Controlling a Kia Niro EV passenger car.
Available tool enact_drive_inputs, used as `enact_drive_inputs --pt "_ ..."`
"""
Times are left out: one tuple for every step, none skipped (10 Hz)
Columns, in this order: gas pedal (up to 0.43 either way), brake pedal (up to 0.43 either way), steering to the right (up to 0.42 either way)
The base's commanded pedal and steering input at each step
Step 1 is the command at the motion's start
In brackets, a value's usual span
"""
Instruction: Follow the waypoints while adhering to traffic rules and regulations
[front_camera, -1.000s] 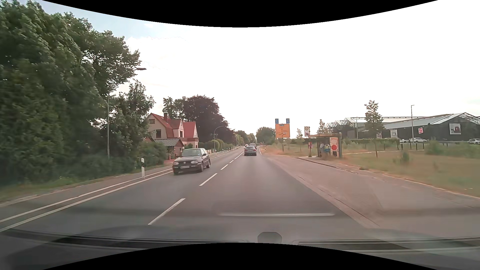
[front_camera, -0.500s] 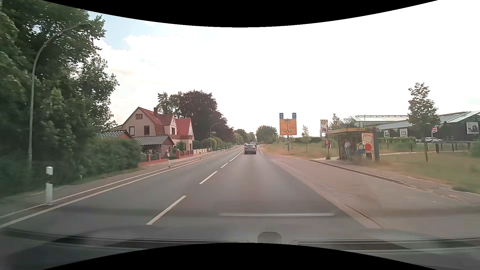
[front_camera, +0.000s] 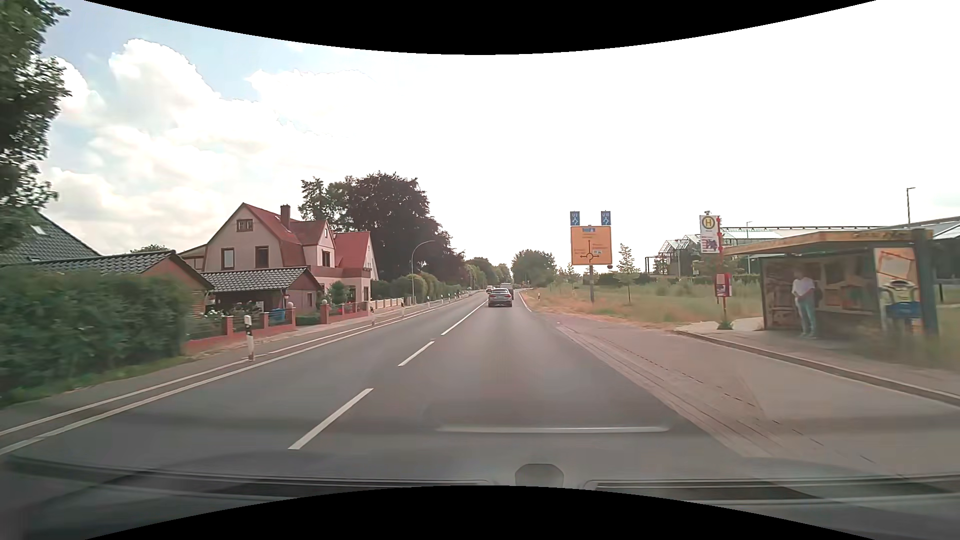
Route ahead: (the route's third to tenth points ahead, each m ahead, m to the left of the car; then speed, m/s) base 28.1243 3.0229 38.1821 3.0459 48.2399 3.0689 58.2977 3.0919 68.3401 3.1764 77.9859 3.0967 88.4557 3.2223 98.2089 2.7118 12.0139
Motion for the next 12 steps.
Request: enact_drive_inputs --pt "0.169 0.0 -0.002" --pt "0.169 0.0 -0.001" --pt "0.169 0.0 -0.002" --pt "0.169 0.0 -0.001" --pt "0.169 0.0 -0.001" --pt "0.169 0.0 -0.001" --pt "0.169 0.0 0.0" --pt "0.169 0.0 0.0" --pt "0.169 0.0 0.002" --pt "0.169 0.0 0.001" --pt "0.169 0.0 0.002" --pt "0.169 0.0 0.002"
